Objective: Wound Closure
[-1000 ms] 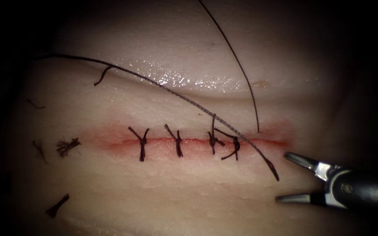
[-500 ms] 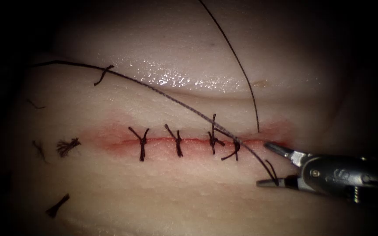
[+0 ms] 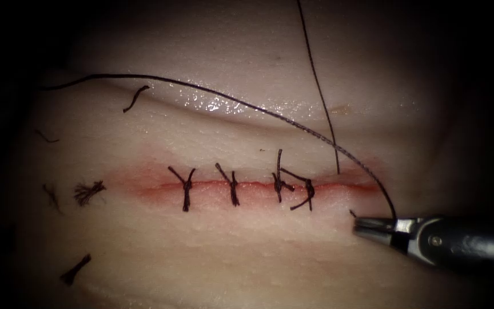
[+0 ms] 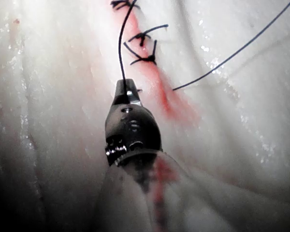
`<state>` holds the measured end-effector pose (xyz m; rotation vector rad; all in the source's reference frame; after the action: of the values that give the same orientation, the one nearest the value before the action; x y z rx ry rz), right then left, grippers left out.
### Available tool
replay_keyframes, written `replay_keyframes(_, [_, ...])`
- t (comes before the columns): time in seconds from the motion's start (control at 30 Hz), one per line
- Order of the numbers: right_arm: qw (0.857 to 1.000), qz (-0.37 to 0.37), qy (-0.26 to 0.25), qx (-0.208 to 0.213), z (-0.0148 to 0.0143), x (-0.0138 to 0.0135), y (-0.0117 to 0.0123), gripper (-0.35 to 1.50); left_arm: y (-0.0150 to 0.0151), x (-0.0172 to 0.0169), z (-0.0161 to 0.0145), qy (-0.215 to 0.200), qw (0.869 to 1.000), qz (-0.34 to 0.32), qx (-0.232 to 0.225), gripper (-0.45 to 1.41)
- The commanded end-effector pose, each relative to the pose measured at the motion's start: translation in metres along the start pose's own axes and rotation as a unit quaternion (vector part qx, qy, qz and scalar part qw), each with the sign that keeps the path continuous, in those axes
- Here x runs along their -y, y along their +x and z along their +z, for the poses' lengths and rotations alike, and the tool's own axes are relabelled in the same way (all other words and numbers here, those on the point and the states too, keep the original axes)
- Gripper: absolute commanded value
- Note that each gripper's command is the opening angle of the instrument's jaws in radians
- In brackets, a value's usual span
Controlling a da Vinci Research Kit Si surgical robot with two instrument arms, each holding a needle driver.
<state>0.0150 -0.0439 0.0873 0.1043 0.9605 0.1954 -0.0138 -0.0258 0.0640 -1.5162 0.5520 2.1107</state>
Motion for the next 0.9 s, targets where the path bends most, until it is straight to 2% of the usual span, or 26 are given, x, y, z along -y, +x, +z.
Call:
replay_keyframes(0.03, [1.000,-0.011,0.006,-0.004,0.0004,0.0018,0.0019,-0.35,-0.0009,-0.0011,0.0009,-0.010,1.000,0.002,0.002,-0.45])
replay_keyframes(0.23, [0.999,-0.029,0.016,0.000,0.0005,0.0035,0.0041,-0.35,-0.0017,-0.0021,0.0021,-0.024,1.000,0.005,0.004,-0.45])
replay_keyframes(0.47, [0.999,-0.041,0.031,0.008,0.0005,0.0059,0.0062,-0.35,-0.0029,-0.0036,0.0030,-0.065,0.998,0.010,-0.001,-0.45])
replay_keyframes(0.67, [0.997,-0.060,0.045,0.007,0.0003,0.0089,0.0089,-0.35,-0.0046,-0.0061,0.0045,-0.096,0.995,0.010,0.004,-0.45])
replay_keyframes(0.9, [0.995,-0.072,0.070,0.020,0.0003,0.0115,0.0105,-0.35,-0.0047,-0.0078,0.0056,-0.118,0.993,0.010,0.003,-0.45])
